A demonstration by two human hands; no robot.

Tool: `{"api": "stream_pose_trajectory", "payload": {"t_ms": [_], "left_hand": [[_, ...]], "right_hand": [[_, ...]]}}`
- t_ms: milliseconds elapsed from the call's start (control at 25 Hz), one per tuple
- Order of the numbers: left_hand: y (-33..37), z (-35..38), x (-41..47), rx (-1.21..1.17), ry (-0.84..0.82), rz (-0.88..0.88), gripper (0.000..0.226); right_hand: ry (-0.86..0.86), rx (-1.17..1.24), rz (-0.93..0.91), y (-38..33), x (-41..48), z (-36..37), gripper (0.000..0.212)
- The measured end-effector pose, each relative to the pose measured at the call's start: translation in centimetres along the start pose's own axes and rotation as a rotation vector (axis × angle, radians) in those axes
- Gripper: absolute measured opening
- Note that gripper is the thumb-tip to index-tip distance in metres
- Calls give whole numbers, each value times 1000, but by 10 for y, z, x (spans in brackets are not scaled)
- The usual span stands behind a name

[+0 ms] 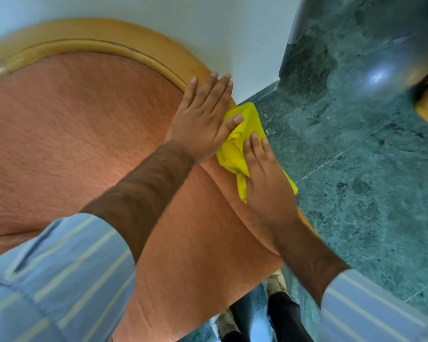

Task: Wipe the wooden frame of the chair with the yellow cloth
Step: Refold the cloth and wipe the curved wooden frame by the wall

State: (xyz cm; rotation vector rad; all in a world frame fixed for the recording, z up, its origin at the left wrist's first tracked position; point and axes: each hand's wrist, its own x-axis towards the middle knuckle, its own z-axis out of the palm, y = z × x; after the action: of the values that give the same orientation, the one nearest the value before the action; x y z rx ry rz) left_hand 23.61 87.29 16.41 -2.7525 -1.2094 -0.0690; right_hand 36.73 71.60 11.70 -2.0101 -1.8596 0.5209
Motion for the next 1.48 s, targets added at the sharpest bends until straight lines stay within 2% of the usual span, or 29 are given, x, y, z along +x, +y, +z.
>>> {"api": "stream_pose_trajectory", "payload": {"t_ms": [120,200,280,360,440,480,520,600,680,800,920,1000,1120,1200,1280,1360,1400,1480], "left_hand": [[-1,-5,-1,-26,-53,17,77],[-3,-8,-2,-29,-68,17,77],[-2,-8,-1,-27,-67,14,77],[-1,-6,0,-32,-64,5,76],[0,-2,1,-14,-48,6,75],[-2,-2,1,-13,-41,11,75],[-5,-2,-1,-19,-46,11,75],[-5,-7,-1,-23,-69,20,75],[-3,-12,0,-9,-89,23,75],[0,-9,0,-14,-95,-5,75],[2,-10,1,-35,-103,-12,76],[0,-14,2,-54,-126,-18,76],[10,-22,-1,-337,-87,-117,73],[22,-26,-17,-572,85,-251,67],[37,-26,-37,-685,166,-439,64],[49,-25,-48,-746,3,-619,70],[54,-24,-49,-757,-108,-681,73],[62,-20,-48,-795,-214,-739,74]], "right_hand": [[-72,-234,-87,26,-82,1,57],[-89,-283,-76,31,-118,-3,53],[-62,-275,16,21,-103,4,57],[-3,-148,62,-7,-52,4,64],[40,-82,-7,-10,-23,4,82],[30,-86,-43,-3,-27,3,83],[23,-128,-70,7,-45,4,76],[-9,-226,-49,28,-100,2,44],[-79,-245,-3,32,-124,-4,54],[-48,-126,53,11,-71,2,47],[-25,-32,67,-5,-29,1,65],[-23,-44,26,-3,-33,3,59],[-11,185,-12,9,-44,-8,67],[69,408,120,23,-47,-21,66],[83,495,407,50,-52,-36,73],[-120,500,613,67,-54,-50,85],[-199,513,645,72,-54,-53,79],[-224,564,663,76,-50,-53,51]]}}
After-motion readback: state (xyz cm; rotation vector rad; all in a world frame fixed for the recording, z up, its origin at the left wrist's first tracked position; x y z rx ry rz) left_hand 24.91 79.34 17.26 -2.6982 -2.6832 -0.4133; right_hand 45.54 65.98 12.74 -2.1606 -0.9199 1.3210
